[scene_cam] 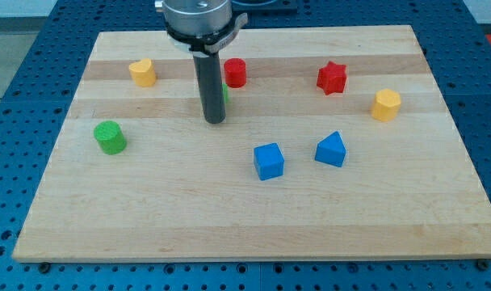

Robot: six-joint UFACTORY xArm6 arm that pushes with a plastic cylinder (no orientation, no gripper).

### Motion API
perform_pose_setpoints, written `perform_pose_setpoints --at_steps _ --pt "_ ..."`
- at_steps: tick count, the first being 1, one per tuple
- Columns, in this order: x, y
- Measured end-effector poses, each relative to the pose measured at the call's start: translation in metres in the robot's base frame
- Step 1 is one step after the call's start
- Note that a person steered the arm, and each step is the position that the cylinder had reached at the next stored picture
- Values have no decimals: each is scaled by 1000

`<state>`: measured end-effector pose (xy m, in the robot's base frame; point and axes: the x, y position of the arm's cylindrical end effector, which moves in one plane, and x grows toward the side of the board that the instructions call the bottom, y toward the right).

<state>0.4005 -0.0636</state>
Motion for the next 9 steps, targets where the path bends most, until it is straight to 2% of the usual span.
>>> perform_pose_setpoints --at_steps 3,4,5,6,7,9 --pt "-91 -66" --pt "-82 -90" --pt "-36 -92" --pt "-10 -79" --pt "-23 -46" --pt "-76 -41"
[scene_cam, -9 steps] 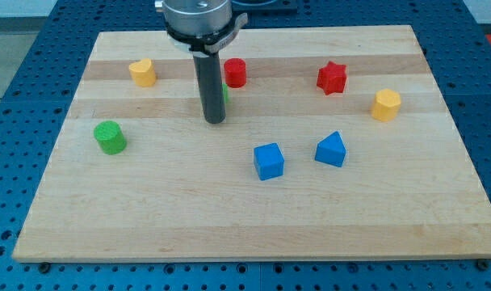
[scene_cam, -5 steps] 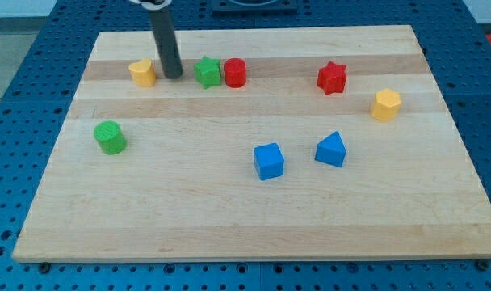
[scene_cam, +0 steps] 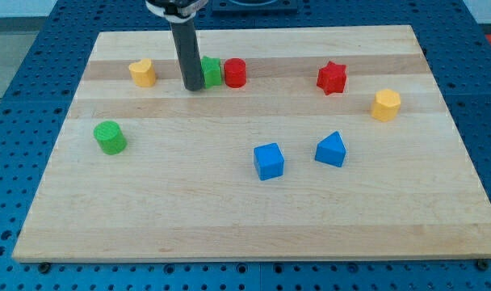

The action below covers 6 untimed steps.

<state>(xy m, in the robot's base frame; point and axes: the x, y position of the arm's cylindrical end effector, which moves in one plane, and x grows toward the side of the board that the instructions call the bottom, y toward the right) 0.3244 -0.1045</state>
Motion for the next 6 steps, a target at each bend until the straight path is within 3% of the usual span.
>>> perform_pose_setpoints --at_steps 1,3,6 --pt "-11 -3" --pt "40 4" --pt "-37 13"
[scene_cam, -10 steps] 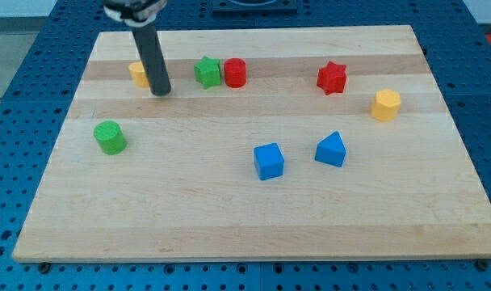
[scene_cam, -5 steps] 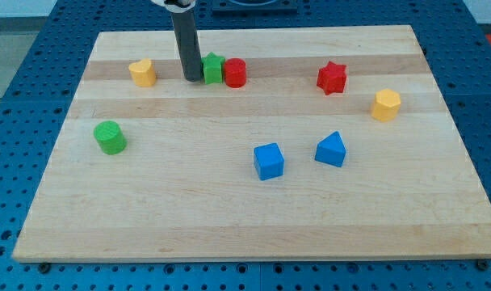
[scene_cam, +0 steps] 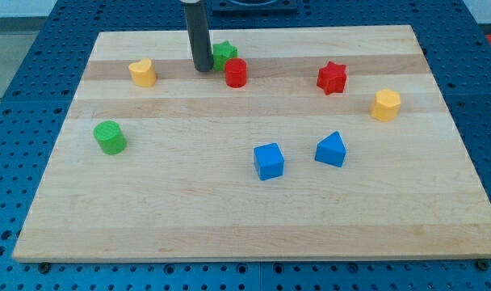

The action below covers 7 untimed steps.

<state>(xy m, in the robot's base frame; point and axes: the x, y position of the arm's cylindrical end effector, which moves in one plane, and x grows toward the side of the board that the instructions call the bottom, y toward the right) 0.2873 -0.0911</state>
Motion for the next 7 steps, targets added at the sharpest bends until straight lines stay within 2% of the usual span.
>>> perform_pose_setpoints --at_steps 1,2,4,6,7 --pt "22 5" --pt "27 34" --pt "-37 56" --pt "-53 87" --pt "-54 9"
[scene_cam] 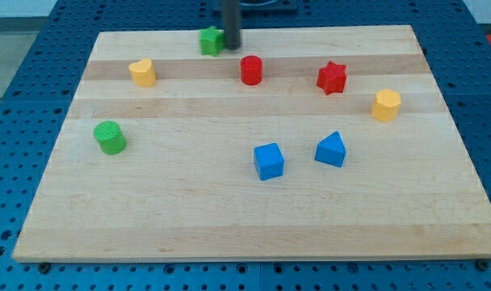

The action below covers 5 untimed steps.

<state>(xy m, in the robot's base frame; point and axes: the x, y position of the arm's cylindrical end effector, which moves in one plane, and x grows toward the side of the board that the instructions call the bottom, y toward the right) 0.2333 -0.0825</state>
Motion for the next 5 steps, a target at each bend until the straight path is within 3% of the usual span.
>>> perform_pose_setpoints --at_steps 1,3,5 --pt "1 -87" --pt "-6 -39" --pt "-41 -87"
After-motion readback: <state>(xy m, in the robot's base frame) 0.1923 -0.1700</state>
